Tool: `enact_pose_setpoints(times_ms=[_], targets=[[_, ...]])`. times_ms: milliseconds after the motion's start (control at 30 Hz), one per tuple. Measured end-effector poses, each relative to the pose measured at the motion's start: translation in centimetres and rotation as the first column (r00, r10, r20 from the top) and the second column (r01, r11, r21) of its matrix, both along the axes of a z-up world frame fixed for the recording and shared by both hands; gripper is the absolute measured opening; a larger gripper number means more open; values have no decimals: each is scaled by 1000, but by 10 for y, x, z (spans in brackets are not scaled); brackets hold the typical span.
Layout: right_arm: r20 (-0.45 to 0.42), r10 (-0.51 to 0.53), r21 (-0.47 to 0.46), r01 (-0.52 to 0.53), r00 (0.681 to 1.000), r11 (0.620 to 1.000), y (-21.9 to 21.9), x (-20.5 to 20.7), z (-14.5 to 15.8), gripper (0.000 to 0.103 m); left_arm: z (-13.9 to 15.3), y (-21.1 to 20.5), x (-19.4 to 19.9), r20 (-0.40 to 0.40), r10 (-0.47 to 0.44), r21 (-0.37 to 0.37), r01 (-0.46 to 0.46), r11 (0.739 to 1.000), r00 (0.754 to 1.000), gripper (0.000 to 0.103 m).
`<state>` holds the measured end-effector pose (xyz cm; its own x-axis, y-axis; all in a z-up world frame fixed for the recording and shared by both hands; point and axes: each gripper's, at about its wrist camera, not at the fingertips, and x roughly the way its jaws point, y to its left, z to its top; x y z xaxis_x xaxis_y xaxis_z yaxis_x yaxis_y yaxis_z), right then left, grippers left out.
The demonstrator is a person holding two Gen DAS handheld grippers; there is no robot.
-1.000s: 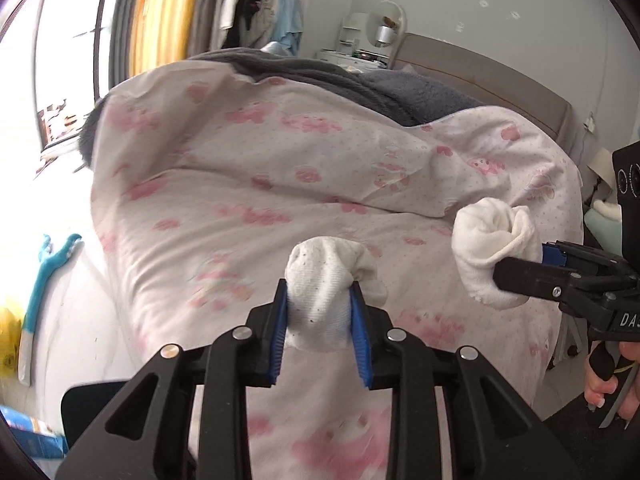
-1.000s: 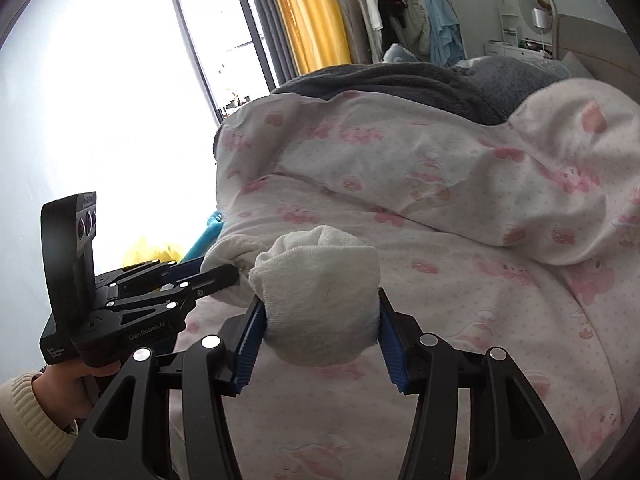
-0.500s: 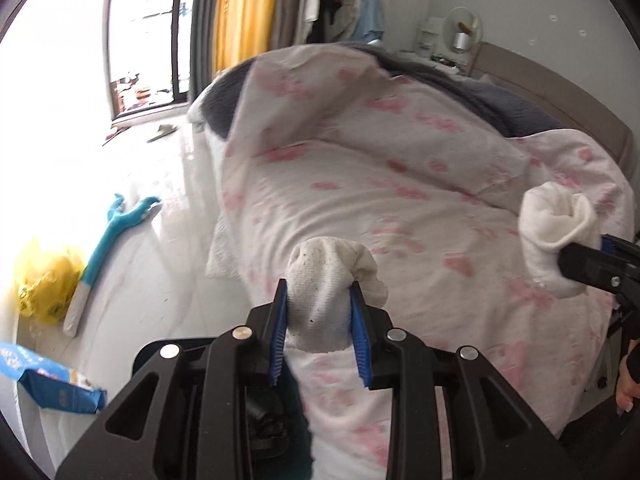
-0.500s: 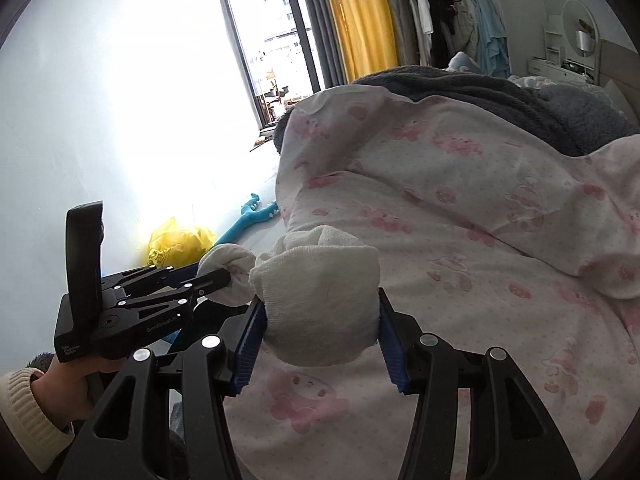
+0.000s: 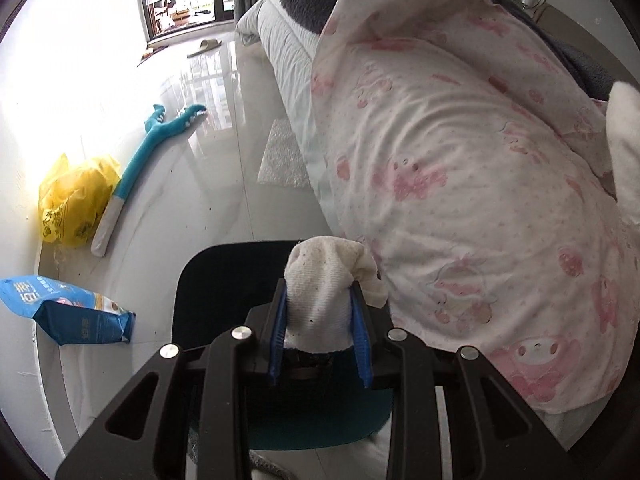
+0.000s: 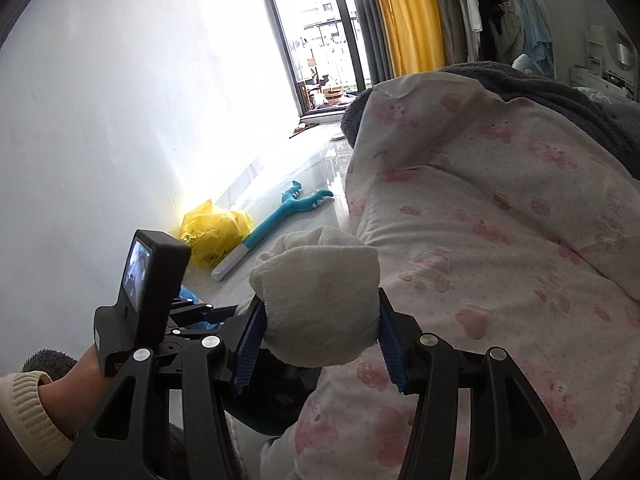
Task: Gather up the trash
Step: 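Carry both held socks over the teal bin, then open the left tool to drop its sock into the bin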
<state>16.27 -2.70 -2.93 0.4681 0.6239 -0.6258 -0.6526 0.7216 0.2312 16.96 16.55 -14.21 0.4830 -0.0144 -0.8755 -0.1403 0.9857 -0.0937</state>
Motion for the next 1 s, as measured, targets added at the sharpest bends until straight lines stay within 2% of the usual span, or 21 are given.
enact_pose_setpoints(times_ms=[267, 533, 600, 667, 733, 833, 1000], targets=[[-19, 50, -19, -50, 999, 999, 38, -4, -14, 53, -34, 30, -14, -149, 33, -3, -34, 999, 988, 33], [-46, 59, -41, -61, 997, 997, 64, -1, -29, 53, -57, 57, -31, -251, 70, -18, -77, 997, 965, 36], [-53, 64, -45, -66, 997, 997, 71, -1, -32, 53, -60, 62, -34, -268, 75, -29, -86, 996, 960, 42], [-59, 71, -56, -74, 996, 996, 78, -2, -37, 53, -62, 67, -38, -276, 79, -46, -95, 994, 958, 58], [-67, 79, -68, -83, 995, 994, 85, -2, -42, 53, -63, 72, -42, -279, 81, -58, -102, 993, 957, 67], [-78, 85, -85, -92, 993, 992, 94, -5, -48, 53, -61, 78, -48, -278, 88, -59, -109, 992, 956, 71], [-102, 93, -117, -104, 990, 988, 107, -5, -61, 53, -54, 91, -57, -264, 112, -65, -134, 989, 958, 73]])
